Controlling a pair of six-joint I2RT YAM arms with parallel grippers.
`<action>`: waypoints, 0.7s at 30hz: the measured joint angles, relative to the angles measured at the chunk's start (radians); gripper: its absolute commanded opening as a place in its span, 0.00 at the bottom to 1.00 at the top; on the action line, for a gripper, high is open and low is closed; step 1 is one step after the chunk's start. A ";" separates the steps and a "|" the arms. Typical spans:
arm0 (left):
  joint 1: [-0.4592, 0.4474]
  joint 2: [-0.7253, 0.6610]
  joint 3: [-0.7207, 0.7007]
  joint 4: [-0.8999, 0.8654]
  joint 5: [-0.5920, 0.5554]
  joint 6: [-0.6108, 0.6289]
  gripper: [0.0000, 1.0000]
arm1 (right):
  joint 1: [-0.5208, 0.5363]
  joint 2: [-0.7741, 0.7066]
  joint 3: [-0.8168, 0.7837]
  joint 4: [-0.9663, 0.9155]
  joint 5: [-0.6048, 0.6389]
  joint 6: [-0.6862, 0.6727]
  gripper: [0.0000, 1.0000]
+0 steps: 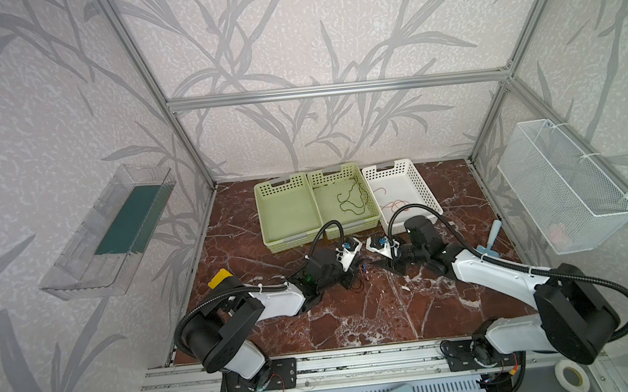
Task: Untangle and sort cables by color
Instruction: Untie the cable from multiple cables.
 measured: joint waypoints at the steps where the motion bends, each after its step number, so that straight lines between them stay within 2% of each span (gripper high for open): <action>1: 0.000 0.000 0.000 0.000 -0.001 0.001 0.00 | 0.000 0.000 0.001 -0.003 -0.006 -0.008 0.42; 6: 0.000 0.000 0.000 0.000 -0.006 0.001 0.00 | 0.000 0.002 0.004 -0.041 -0.037 -0.042 0.40; 8: -0.001 0.000 0.000 0.000 -0.008 0.001 0.00 | 0.000 0.011 0.018 -0.068 -0.042 -0.055 0.34; 12: -0.002 -0.005 0.004 -0.003 -0.010 0.001 0.00 | 0.000 0.039 0.050 -0.079 -0.047 -0.063 0.27; 18: -0.008 -0.011 0.006 -0.002 -0.014 0.008 0.00 | 0.000 0.055 0.059 -0.083 -0.035 -0.066 0.28; 21: -0.008 -0.011 0.006 -0.002 -0.016 0.010 0.00 | 0.000 0.065 0.066 -0.084 -0.026 -0.066 0.23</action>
